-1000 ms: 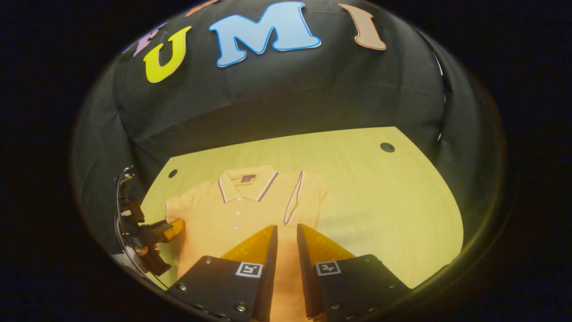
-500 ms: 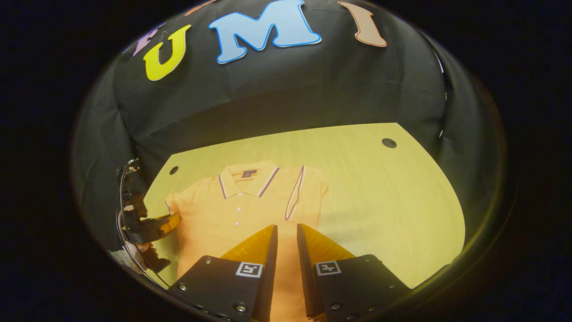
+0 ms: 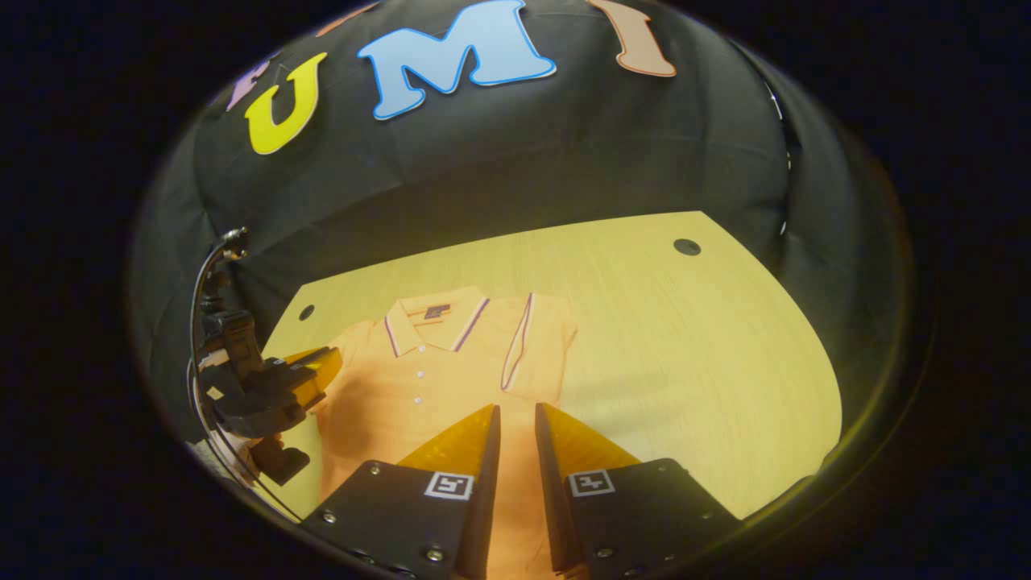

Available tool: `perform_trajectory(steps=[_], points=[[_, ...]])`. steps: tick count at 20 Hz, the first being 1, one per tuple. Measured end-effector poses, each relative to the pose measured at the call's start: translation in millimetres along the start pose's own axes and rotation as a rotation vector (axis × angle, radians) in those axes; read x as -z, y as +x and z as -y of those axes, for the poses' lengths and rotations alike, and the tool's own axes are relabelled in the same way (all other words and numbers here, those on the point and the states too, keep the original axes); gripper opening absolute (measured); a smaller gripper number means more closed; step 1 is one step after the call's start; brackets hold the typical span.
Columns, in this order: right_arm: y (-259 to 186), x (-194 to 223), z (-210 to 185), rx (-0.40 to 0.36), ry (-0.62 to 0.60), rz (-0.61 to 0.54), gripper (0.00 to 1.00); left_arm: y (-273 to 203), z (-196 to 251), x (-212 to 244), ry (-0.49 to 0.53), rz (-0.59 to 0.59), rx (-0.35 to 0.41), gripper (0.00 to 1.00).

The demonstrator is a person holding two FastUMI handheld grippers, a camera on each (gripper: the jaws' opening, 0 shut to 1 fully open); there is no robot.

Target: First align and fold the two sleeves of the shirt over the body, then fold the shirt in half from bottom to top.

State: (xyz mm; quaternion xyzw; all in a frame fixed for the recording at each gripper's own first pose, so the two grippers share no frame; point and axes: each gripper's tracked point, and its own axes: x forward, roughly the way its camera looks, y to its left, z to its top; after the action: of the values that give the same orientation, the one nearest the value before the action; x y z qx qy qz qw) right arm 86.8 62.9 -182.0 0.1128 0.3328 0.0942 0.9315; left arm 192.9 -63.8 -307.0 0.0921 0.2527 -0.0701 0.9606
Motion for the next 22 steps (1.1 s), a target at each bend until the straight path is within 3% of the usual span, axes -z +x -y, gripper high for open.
perform_trajectory(steps=[1, 2, 3, 4, 5, 9, 12, 14, 15, 16, 19, 20, 21, 22], points=[[-2.4, 1.4, 4.2, 0.007, 0.007, 0.002, 0.29, 2.4, 11.1, -5.4, 0.006, 0.007, 0.026, 0.1], [-4.1, 2.4, 8.1, 0.013, 0.013, 0.003, 0.29, 4.0, 24.4, -7.1, 0.003, 0.004, 0.053, 0.14], [-5.7, 3.7, 12.7, 0.02, 0.021, 0.004, 0.29, 4.8, 31.6, -3.6, 0.006, -0.006, 0.057, 0.0], [-7.5, 5.0, 16.8, 0.028, 0.029, 0.005, 0.29, 7.1, 39.4, -0.2, 0.001, -0.017, 0.067, 0.14], [-7.4, 6.6, 20.0, 0.033, 0.036, 0.006, 0.29, 8.5, 44.2, 3.2, -0.004, -0.029, 0.072, 0.07], [-10.7, 13.0, 31.8, 0.049, 0.064, 0.0, 0.29, 7.9, 46.2, 13.5, -0.016, -0.059, 0.069, 0.14], [-10.5, 16.8, 32.5, 0.044, 0.069, -0.008, 0.29, 2.3, 39.6, 12.5, -0.009, -0.066, 0.069, 0.07], [-10.3, 19.8, 28.3, 0.032, 0.057, -0.012, 0.29, -11.2, 36.0, 12.6, -0.034, -0.064, 0.087, 0.22], [-9.7, 22.5, 26.2, 0.026, 0.048, -0.016, 0.29, -18.2, 32.8, 14.2, -0.051, -0.065, 0.089, 0.42], [-10.8, 24.6, 24.4, 0.019, 0.039, -0.019, 0.29, -27.1, 31.7, 17.4, -0.071, -0.064, 0.097, 0.39], [-16.6, 36.2, 20.4, -0.003, 0.016, -0.039, 0.31, -60.4, 19.1, 25.5, -0.103, -0.054, 0.093, 0.52], [-18.2, 39.9, 20.2, -0.005, 0.007, -0.043, 0.33, -72.5, 15.2, 31.6, -0.102, -0.055, 0.087, 0.58], [-21.2, 46.1, 20.1, -0.009, -0.002, -0.05, 0.31, -85.4, 10.9, 39.5, -0.099, -0.061, 0.083, 0.72], [-23.2, 53.0, 18.0, -0.021, -0.006, -0.06, 0.34, -97.7, 8.2, 48.1, -0.097, -0.066, 0.078, 0.76]])
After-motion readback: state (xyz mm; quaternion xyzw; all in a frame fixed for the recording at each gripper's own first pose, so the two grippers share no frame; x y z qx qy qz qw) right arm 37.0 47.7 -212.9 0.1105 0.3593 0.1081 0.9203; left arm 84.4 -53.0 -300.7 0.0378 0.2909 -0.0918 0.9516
